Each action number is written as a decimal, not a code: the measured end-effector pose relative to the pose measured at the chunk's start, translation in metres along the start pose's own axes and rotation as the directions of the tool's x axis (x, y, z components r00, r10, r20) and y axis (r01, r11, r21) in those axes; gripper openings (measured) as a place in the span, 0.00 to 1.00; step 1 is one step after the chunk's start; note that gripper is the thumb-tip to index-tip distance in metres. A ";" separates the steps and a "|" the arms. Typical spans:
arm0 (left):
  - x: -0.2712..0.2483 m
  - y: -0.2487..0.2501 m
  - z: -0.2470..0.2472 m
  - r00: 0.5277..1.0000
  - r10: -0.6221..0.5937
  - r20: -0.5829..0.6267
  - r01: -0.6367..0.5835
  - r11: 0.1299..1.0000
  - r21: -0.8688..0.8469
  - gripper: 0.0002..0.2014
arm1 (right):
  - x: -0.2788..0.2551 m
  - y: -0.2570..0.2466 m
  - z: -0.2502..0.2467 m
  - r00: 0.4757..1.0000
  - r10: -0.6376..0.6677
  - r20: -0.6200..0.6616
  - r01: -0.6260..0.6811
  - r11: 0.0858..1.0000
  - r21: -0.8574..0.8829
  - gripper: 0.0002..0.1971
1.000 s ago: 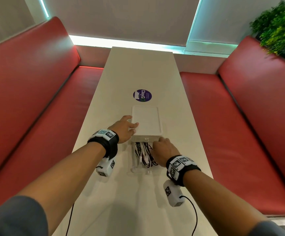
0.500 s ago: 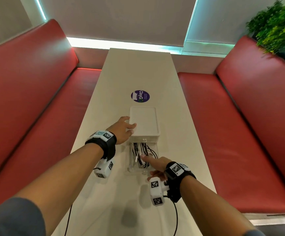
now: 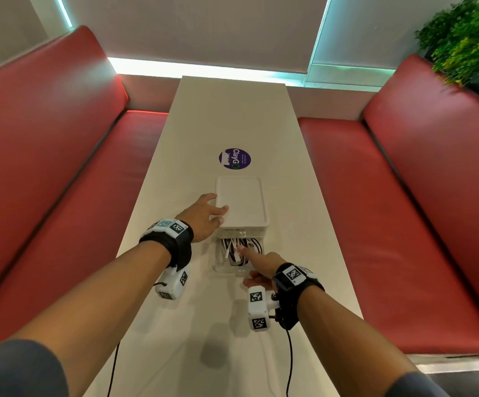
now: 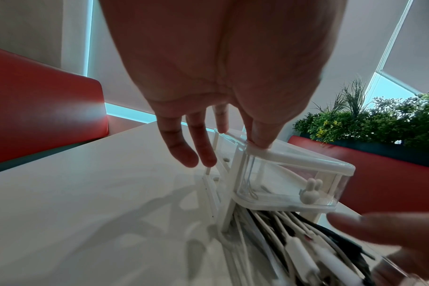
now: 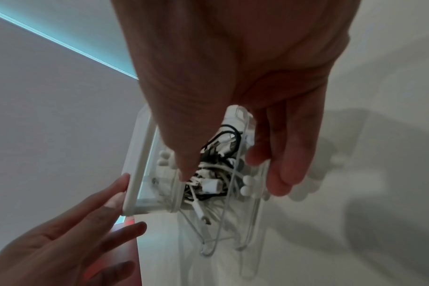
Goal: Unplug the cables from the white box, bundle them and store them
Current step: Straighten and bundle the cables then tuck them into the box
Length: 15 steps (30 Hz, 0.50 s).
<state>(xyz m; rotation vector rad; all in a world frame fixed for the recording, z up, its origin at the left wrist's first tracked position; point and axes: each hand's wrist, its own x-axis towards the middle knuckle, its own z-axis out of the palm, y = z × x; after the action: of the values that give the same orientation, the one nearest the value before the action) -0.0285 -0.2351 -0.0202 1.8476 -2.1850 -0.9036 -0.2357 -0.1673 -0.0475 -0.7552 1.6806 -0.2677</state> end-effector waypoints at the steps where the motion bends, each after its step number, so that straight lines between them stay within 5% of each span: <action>1: 0.000 0.000 0.000 1.000 0.002 -0.001 -0.002 1.000 -0.002 0.20 | 0.002 -0.001 -0.001 1.000 -0.001 0.021 0.000 0.999 0.043 0.30; 5: 0.000 -0.001 0.000 1.000 0.008 -0.004 -0.008 1.000 -0.017 0.20 | 0.010 0.001 -0.008 0.999 -0.009 0.045 0.005 0.996 0.087 0.18; 15: -0.001 -0.001 0.000 1.000 0.012 0.005 -0.012 0.998 -0.055 0.20 | 0.027 0.001 -0.004 1.000 -0.002 -0.027 0.007 0.980 0.198 0.17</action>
<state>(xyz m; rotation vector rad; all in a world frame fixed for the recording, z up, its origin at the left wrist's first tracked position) -0.0273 -0.2340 -0.0206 1.8070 -2.1493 -0.9571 -0.2417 -0.1836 -0.0679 -0.6093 1.6491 -0.4430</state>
